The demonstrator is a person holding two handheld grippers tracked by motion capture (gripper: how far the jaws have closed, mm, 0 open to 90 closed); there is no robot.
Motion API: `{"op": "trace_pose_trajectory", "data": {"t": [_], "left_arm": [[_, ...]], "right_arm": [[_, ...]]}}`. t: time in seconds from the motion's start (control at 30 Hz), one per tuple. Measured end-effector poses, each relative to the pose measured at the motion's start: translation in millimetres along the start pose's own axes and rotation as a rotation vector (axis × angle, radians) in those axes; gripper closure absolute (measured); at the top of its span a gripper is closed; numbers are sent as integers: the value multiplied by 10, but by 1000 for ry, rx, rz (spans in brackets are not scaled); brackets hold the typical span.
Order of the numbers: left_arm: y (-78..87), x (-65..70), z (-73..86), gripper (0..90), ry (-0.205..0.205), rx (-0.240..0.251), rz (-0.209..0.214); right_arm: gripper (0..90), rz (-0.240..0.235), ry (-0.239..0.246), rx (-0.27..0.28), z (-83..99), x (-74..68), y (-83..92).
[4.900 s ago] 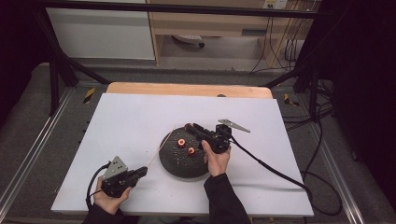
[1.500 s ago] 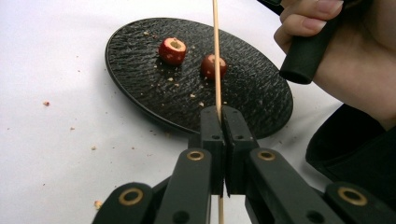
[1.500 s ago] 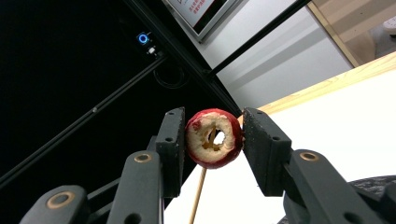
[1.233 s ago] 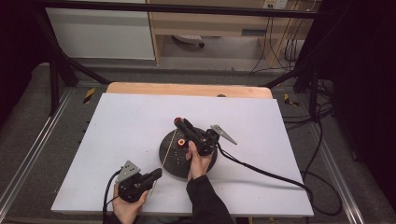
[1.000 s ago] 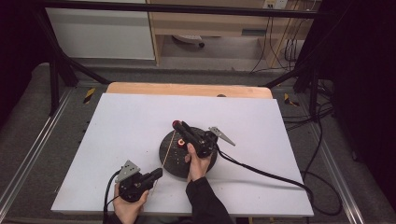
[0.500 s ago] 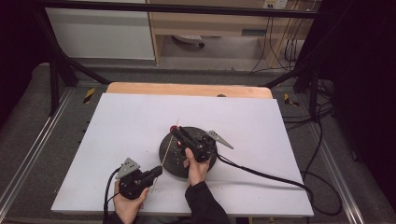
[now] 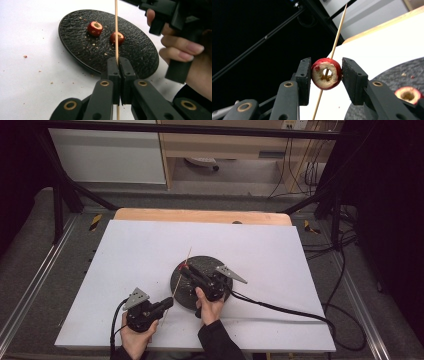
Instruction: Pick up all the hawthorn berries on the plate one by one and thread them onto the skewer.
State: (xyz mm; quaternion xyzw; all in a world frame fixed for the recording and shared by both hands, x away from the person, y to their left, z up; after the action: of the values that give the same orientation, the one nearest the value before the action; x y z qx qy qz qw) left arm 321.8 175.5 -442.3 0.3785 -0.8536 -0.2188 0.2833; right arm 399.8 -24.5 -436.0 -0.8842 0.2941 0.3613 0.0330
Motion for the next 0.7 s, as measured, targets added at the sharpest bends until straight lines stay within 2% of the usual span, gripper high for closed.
{"op": "trace_pose_trajectory", "data": {"t": [0.47,0.7], "left_arm": [[0,-13,-20,883,-27,-2,-6],[-8,-20,-24,883,-22,-3,-2]], "right_arm": [[609,-13,23,-117,222,-91,49],[608,-16,43,-161,293,-101,52]]}}
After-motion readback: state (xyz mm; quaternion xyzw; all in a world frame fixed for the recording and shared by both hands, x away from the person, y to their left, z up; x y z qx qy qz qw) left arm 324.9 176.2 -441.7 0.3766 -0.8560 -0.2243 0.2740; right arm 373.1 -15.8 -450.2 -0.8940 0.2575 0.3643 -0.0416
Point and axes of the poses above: each handheld gripper's, and its own axes: y roughly backward along the jaws, z roughly out of its underside, x roughly to its right, the point moved 2 cm from there along -y, roughly forward along the jaws, and after that the axes turned 11 degrees about -x, right-handed, at the moved point
